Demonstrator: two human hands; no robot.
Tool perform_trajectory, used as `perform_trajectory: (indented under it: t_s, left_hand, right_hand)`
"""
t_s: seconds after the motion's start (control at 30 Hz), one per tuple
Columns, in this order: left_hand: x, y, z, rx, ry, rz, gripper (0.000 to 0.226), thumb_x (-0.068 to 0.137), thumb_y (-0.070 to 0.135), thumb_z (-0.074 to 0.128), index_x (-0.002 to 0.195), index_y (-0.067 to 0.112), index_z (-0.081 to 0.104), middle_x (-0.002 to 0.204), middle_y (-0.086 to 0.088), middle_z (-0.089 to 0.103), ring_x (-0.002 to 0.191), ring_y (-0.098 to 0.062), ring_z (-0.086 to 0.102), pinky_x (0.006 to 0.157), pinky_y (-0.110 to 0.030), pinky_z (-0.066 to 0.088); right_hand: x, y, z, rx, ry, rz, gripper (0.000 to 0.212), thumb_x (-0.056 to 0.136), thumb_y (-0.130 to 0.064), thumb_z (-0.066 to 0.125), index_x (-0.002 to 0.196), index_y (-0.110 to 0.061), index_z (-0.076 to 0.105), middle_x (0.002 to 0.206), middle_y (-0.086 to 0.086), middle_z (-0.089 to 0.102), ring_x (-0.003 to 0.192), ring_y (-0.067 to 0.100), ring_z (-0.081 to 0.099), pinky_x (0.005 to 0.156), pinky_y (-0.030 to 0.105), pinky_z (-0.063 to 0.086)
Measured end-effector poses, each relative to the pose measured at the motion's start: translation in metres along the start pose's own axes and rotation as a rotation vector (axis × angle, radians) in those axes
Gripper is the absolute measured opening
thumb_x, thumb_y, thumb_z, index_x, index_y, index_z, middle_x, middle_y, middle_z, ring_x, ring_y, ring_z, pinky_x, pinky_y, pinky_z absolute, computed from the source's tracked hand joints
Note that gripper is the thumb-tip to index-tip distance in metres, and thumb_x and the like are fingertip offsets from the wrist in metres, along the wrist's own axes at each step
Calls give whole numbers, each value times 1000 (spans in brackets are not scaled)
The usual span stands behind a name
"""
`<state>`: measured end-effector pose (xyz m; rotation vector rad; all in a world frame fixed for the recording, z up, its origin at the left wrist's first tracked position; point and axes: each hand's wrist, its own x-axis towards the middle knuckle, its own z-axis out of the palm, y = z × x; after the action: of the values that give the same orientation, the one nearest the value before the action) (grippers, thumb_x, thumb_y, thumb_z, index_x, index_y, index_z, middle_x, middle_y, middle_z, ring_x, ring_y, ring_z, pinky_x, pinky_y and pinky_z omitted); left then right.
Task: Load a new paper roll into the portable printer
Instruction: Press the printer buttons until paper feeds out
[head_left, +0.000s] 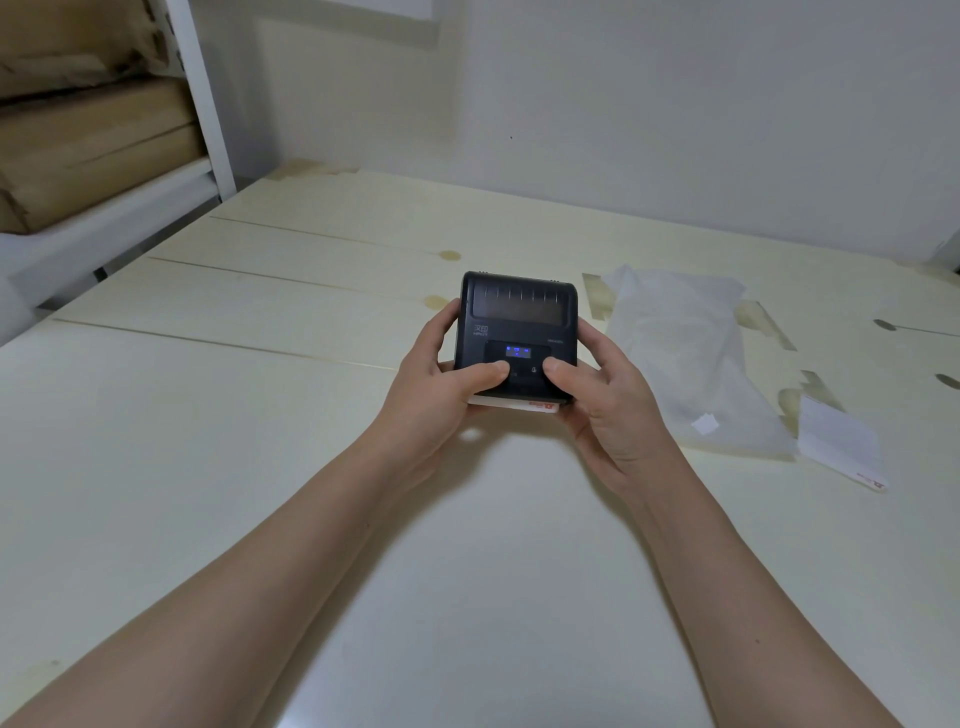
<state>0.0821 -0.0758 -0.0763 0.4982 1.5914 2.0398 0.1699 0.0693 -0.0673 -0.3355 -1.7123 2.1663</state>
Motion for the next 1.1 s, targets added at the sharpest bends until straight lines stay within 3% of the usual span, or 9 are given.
perform_trajectory:
  t_s: [0.33, 0.5, 0.77, 0.9, 1.1]
  left_hand:
    - [0, 0, 0, 7, -13, 9, 80, 76, 8, 70, 145, 36, 40, 112, -11, 76, 101, -32, 73, 102, -53, 50]
    - [-1, 0, 0, 33, -25, 31, 77, 84, 6, 70, 146, 36, 37, 112, -10, 75, 100, -30, 74, 102, -51, 50]
    - [0, 3, 2, -1, -73, 59, 43, 103, 24, 46, 146, 32, 43, 130, 5, 68, 113, -16, 68, 101, -42, 52]
    - [-1, 3, 1, 0, -100, 81, 40, 106, 21, 39, 144, 30, 46, 133, 4, 66, 114, -16, 68, 90, -31, 58]
    - [1, 0, -1, 0, -95, 87, 42, 105, 21, 40, 146, 31, 43, 135, 5, 64, 117, -17, 66, 93, -34, 57]
  right_hand:
    - [0, 0, -1, -21, -4, -1, 55, 90, 1, 57, 141, -16, 43, 121, 20, 68, 110, 37, 65, 95, 47, 51]
    - [0, 1, -2, -43, 3, -6, 59, 87, -1, 61, 141, -17, 43, 120, 19, 68, 111, 36, 65, 101, 52, 48]
    - [3, 2, -3, -95, 66, -4, 69, 77, -7, 65, 141, -20, 43, 115, 15, 71, 112, 39, 63, 100, 52, 46]
    - [3, 1, -4, -110, 69, -14, 63, 85, 0, 63, 141, -20, 43, 115, 15, 71, 112, 39, 63, 98, 49, 47]
    - [2, 1, -5, -122, 60, -20, 62, 84, -3, 63, 140, -22, 44, 114, 12, 72, 111, 35, 65, 102, 53, 46]
